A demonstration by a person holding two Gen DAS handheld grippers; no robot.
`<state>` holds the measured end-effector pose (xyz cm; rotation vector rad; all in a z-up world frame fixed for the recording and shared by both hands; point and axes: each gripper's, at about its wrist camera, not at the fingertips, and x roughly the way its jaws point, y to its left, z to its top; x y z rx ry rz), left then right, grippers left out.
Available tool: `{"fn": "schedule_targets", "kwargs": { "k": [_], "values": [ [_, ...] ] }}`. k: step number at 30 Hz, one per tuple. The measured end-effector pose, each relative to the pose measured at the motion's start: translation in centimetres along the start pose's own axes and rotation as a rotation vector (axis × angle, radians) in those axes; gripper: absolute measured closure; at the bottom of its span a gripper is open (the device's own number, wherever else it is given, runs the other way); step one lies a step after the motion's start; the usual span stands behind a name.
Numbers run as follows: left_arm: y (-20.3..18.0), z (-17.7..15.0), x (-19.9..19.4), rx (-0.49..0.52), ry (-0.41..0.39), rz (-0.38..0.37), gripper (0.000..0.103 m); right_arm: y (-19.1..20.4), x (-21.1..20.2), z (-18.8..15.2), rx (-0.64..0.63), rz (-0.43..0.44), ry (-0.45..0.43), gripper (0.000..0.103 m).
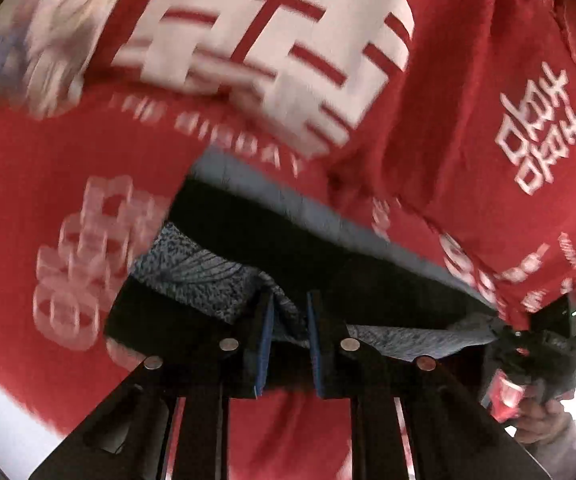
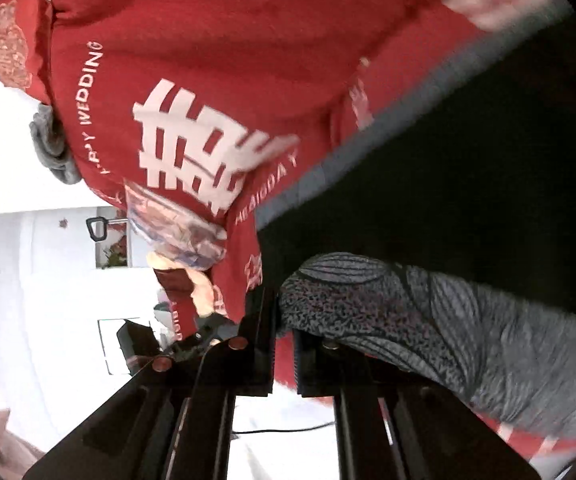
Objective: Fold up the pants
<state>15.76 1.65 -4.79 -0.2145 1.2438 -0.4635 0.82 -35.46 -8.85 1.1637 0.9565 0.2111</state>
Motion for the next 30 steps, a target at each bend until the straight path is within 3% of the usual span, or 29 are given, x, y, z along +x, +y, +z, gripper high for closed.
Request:
{"fn": "schedule_targets", "kwargs": {
  "k": [4, 8, 10, 11, 12, 13, 14, 15, 18, 21, 24, 30],
  "values": [
    [-0.7, 4.3, 5.8, 0.083, -0.027, 0.107, 0.084, -2.3, 4.6, 6.5, 0.020, -0.065, 0.041, 0.095],
    [-0.7, 6.0, 10.1, 0.101, 0.005, 0.227, 0.082, -6.1, 7.3, 9.2, 0.076, -0.131, 0.036, 0.091],
    [-0.4, 6.4, 11.0, 0.085, 0.015, 0.260, 0.056, -7.2, 8.5, 9.7, 0.093, -0.162, 0.033, 0.088],
    [-0.2, 6.2, 10.7, 0.073, 0.004, 0.281, 0.032, -7.5, 8.6, 9.6, 0.090, -0.165, 0.031, 0.081],
    [-0.1, 6.5, 10.0, 0.062, -0.024, 0.307, 0.025, -7.3, 8.8, 9.6, 0.083, -0.163, 0.030, 0.071],
    [0.0, 6.5, 9.4, 0.058, -0.034, 0.311, 0.025, -6.7, 8.8, 9.6, 0.068, -0.146, 0.035, 0.062],
    [-0.1, 6.6, 8.6, 0.062, -0.031, 0.313, 0.024, -6.1, 8.8, 9.5, 0.050, -0.133, 0.043, 0.036],
    [-0.3, 6.6, 8.0, 0.072, -0.025, 0.326, 0.025, -4.9, 8.6, 9.4, 0.017, -0.124, 0.058, 0.020],
    [-2.0, 5.5, 7.0, 0.147, 0.011, 0.358, 0.025, -2.3, 7.0, 8.7, -0.084, -0.164, 0.083, 0.020],
    [-5.5, 2.9, 6.8, 0.230, 0.068, 0.321, 0.025, -2.0, 2.8, 6.9, -0.127, -0.204, 0.059, 0.020],
    [-10.7, -1.2, 8.0, 0.290, 0.166, 0.213, 0.024, -4.0, -3.1, 4.1, -0.129, -0.287, 0.002, 0.020],
    [-21.3, -8.9, 12.3, 0.417, 0.359, 0.033, 0.024, -12.6, -15.6, -3.3, 0.054, -0.448, -0.100, 0.020]
  ]
}}
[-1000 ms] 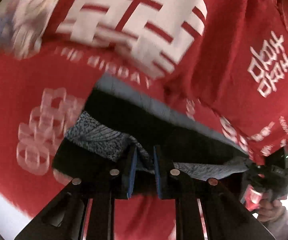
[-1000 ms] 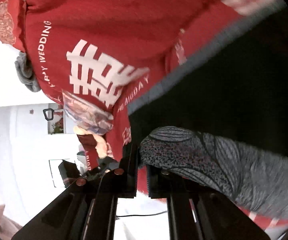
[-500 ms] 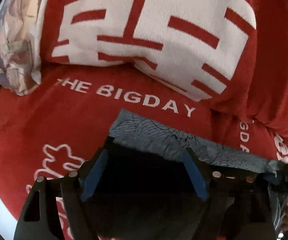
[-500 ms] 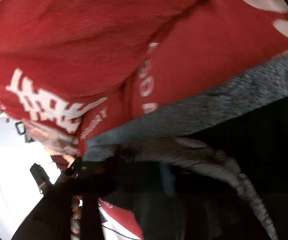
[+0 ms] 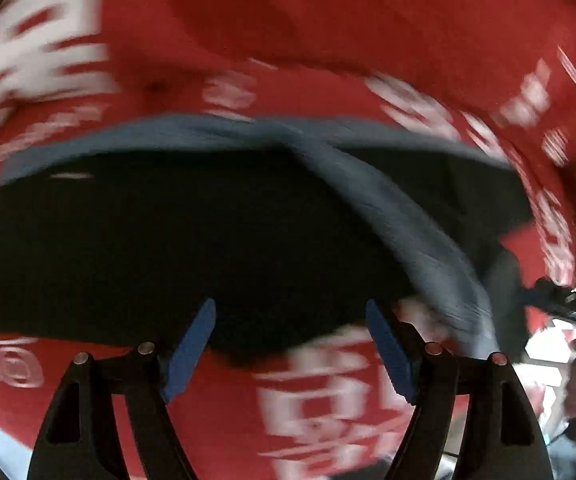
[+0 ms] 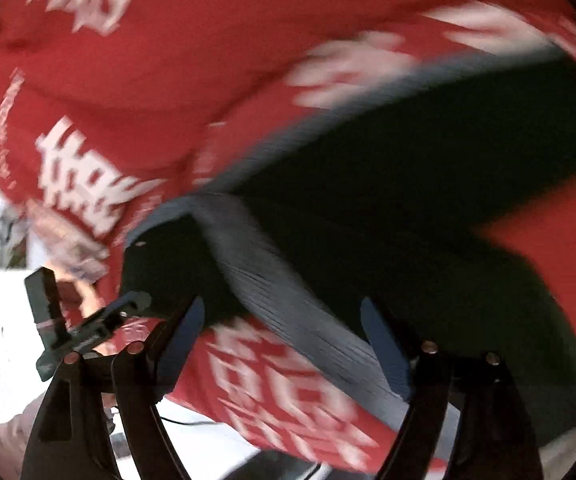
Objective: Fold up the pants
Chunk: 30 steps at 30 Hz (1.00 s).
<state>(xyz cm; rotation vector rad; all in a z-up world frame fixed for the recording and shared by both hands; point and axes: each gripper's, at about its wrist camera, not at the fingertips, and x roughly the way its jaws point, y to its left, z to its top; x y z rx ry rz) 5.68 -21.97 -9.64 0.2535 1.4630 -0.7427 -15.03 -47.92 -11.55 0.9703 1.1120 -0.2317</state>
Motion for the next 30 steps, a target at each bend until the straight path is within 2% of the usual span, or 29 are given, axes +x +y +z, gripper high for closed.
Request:
{"fn": "schedule_targets", "kwargs": {
  "k": [3, 5, 9, 12, 14, 17, 18, 19, 20, 21, 22, 25, 28, 30],
  "values": [
    [-6.5, -0.1, 2.6, 0.078, 0.070, -0.091, 0.024, -6.0, -2.9, -3.6, 0.120, -0.071, -0.011, 0.020],
    [-9.3, -0.3, 3.9, 0.102, 0.097, -0.109, 0.024, -9.6, -4.3, -6.4, 0.202, -0.093, -0.017, 0.020],
    [-12.3, -0.3, 6.9, 0.106, 0.175, -0.103, 0.024, -14.8, -5.3, -10.7, 0.312, -0.121, -0.013, 0.020],
    [-13.2, -0.2, 7.9, 0.104, 0.202, -0.117, 0.024, -17.2, -4.8, -12.7, 0.377, -0.050, -0.005, 0.023],
    [-13.5, 0.1, 8.6, 0.109, 0.206, -0.118, 0.024, -17.9, -3.7, -13.3, 0.407, 0.038, 0.002, 0.028],
    [-14.4, 0.4, 9.0, 0.125, 0.198, -0.126, 0.025, -18.5, -1.6, -13.6, 0.443, 0.171, 0.027, 0.036],
    [-14.5, 0.6, 9.1, 0.124, 0.196, -0.127, 0.025, -18.8, -1.1, -13.7, 0.454, 0.171, 0.034, 0.037],
    [-14.7, 0.8, 9.1, 0.117, 0.192, -0.133, 0.027, -19.2, -0.7, -13.8, 0.465, 0.171, 0.033, 0.042],
    [-14.0, 0.8, 9.0, 0.111, 0.191, -0.136, 0.039, -19.6, -0.7, -14.0, 0.479, 0.164, 0.039, 0.068],
    [-14.1, 1.0, 9.1, 0.108, 0.196, -0.142, 0.046, -19.9, -0.9, -14.1, 0.501, 0.194, 0.033, 0.089],
    [-14.3, 1.3, 8.9, 0.100, 0.195, -0.148, 0.049, -19.9, -1.7, -14.0, 0.518, 0.235, 0.004, 0.089],
    [-14.3, 2.4, 7.5, 0.084, 0.167, -0.172, 0.050, -18.4, -4.8, -12.1, 0.469, 0.289, -0.061, 0.089],
    [-15.3, 4.6, 5.4, 0.075, 0.094, -0.192, 0.050, -16.3, -7.8, -7.6, 0.413, 0.365, -0.142, 0.089],
    [-16.2, 6.6, 4.6, 0.083, 0.048, -0.191, 0.050, -15.1, -9.5, -3.4, 0.364, 0.400, -0.191, 0.089]
  ]
}}
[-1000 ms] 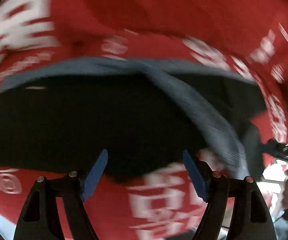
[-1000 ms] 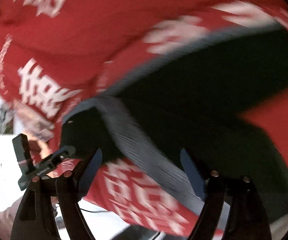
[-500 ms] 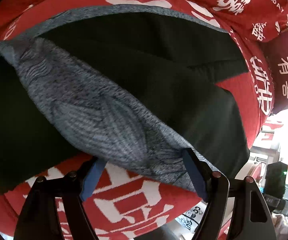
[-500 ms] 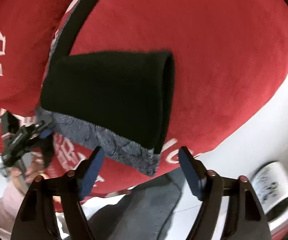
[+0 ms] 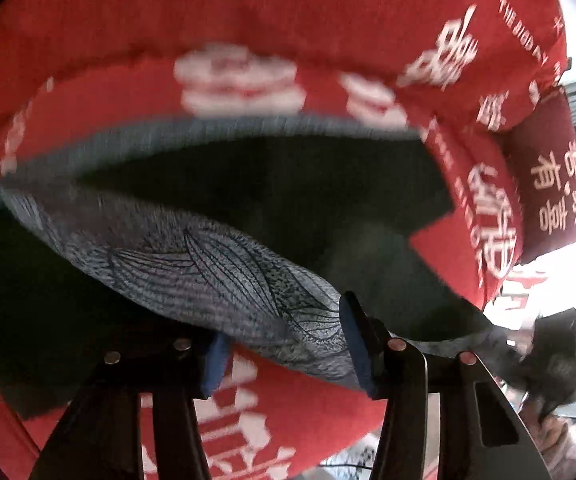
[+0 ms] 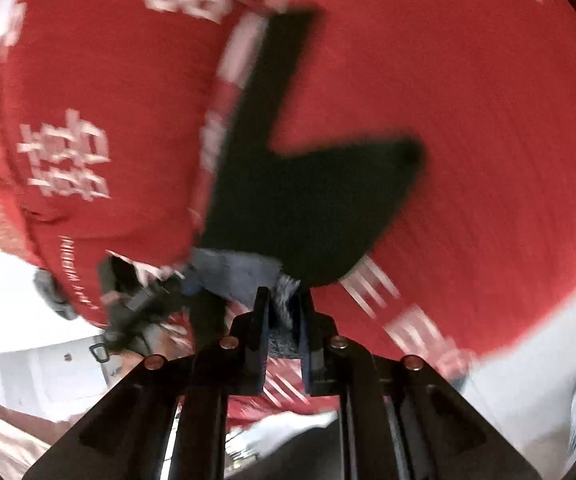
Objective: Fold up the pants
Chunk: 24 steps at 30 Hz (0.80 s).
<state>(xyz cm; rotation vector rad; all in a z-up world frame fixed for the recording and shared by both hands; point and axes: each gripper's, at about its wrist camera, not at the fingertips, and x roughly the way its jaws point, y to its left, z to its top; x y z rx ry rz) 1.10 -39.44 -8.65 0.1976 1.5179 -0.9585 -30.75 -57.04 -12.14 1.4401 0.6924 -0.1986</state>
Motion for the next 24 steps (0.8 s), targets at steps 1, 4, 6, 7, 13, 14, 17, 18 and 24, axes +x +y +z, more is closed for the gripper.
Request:
{"fn": "schedule_targets", "kwargs": {
  "k": [1, 4, 6, 7, 13, 14, 17, 18, 24],
  "values": [
    [0.0, 0.9, -0.4, 0.007, -0.020, 0.008, 0.050, 1.6, 0.2, 2.2, -0.028, 0.028, -0.012, 0.089],
    [-0.1, 4.1, -1.7, 0.041, -0.073, 0.070, 0.046, 5.2, 1.0, 8.2, -0.097, 0.035, -0.044, 0.089],
    [0.6, 5.5, -3.0, 0.049, -0.121, 0.097, 0.026, 6.2, 1.6, 12.1, -0.105, 0.011, -0.062, 0.088],
    [0.8, 6.2, -3.9, 0.057, -0.165, 0.115, 0.025, 6.3, 1.8, 13.7, -0.103, -0.025, -0.071, 0.084],
    [3.7, 6.5, -5.2, 0.030, -0.181, 0.203, 0.025, 9.5, 3.3, 17.6, -0.223, -0.191, -0.116, 0.027],
    [4.6, 6.0, -4.7, 0.009, -0.162, 0.227, 0.025, 8.8, 3.1, 17.5, -0.224, -0.200, -0.125, 0.027],
    [7.0, 4.2, -2.6, -0.053, -0.101, 0.278, 0.025, 6.0, 3.4, 16.2, -0.162, -0.271, -0.127, 0.028],
    [7.4, 3.5, -2.2, -0.066, -0.086, 0.292, 0.025, 4.7, 3.7, 15.6, -0.132, -0.287, -0.119, 0.032],
    [9.8, 0.8, 0.1, -0.125, -0.027, 0.340, 0.025, 0.4, 7.2, 15.3, -0.028, -0.225, -0.051, 0.059]
  ]
}}
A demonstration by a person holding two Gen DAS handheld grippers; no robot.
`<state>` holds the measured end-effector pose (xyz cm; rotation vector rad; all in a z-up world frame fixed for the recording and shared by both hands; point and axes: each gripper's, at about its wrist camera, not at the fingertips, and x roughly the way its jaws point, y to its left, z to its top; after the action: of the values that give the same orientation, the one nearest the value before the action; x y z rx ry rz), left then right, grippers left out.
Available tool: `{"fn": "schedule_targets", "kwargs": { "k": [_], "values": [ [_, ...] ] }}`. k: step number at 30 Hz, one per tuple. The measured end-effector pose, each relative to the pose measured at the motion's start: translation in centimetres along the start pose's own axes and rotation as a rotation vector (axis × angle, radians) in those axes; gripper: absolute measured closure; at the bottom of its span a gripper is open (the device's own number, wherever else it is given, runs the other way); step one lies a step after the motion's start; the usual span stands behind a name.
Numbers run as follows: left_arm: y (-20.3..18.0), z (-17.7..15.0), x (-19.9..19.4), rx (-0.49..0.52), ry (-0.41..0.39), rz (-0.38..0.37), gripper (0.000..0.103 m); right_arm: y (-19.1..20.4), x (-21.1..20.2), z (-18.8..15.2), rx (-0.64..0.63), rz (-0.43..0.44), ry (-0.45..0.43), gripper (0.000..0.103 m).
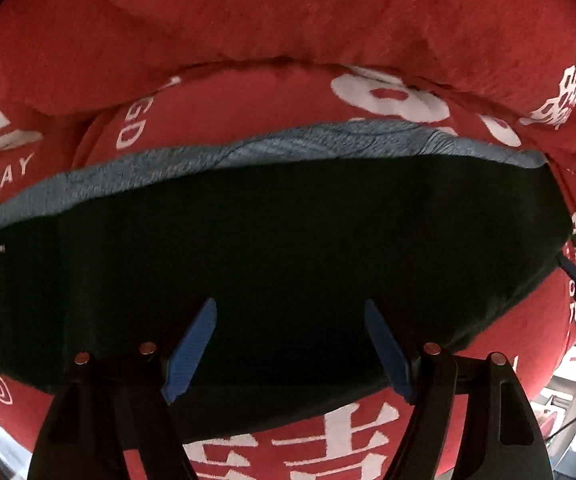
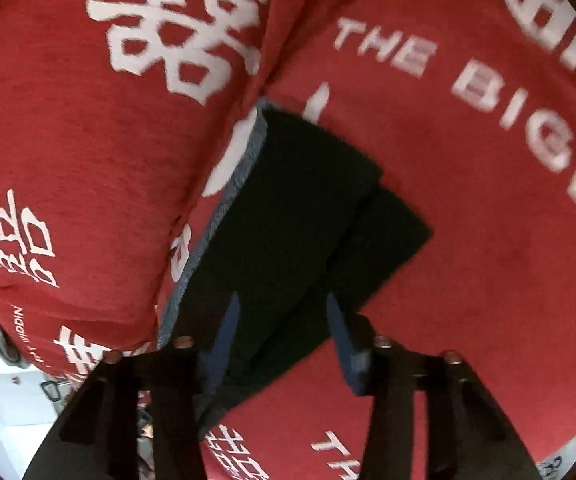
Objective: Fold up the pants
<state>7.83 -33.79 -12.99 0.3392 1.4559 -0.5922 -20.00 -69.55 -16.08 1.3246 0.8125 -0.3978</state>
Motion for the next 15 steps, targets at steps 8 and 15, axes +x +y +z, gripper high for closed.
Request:
{"fn": "schedule_targets", "kwargs": {
  "k": [8, 15],
  "values": [
    [0.0, 0.1, -0.7, 0.034, -0.014, 0.016, 0.025, 0.2, 1.9, -1.1, 0.039, 0.066, 0.043, 0.095],
    [0.3, -1.2, -0.5, 0.044, 0.033, 0.043, 0.025, -3.3, 1.6, -2.2, 0.087, -0.005, 0.134, 0.089]
  ]
}}
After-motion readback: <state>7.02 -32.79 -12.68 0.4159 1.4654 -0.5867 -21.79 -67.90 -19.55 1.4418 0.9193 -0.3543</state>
